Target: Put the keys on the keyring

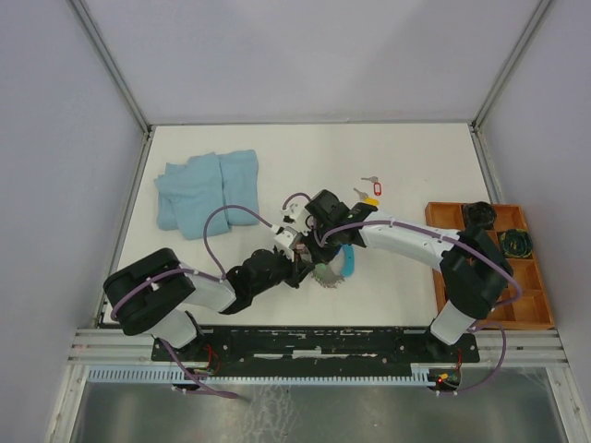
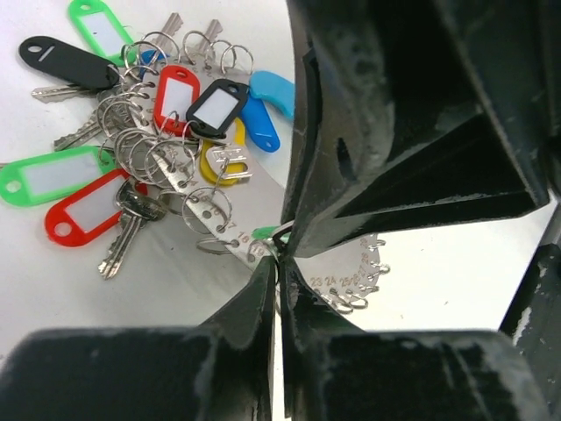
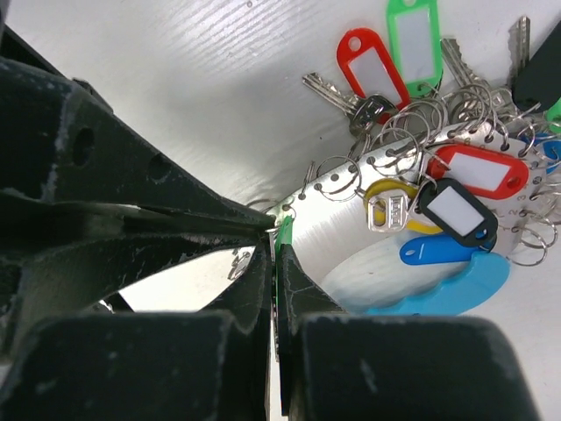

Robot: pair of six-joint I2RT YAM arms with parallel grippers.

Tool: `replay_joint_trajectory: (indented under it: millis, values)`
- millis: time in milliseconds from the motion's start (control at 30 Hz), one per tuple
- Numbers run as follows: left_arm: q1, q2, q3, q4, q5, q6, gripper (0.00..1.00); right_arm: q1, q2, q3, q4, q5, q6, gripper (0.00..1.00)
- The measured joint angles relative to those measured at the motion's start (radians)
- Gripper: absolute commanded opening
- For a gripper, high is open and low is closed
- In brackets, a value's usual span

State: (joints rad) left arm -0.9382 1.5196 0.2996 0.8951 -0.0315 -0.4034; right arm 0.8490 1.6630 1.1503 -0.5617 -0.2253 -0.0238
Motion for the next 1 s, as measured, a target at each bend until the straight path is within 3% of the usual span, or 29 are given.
replay_joint_trajectory:
  millis: [633,800,1000]
  values:
    - [0.014,-0.023,-0.043,-0.095,-0.008,0.05,0.03,-0.061,-0.04,-0.016,-0.027,-0.063,0.013,0.01]
    - [0.014,-0.06,-0.074,-0.036,0.027,0.076,0.26,-0.062,-0.026,-0.016,-0.031,-0.085,0.012,0.01]
    - [0.02,-0.057,-0.117,0.098,0.09,0.152,0.31,-0.062,-0.027,-0.025,-0.024,-0.122,-0.014,0.01]
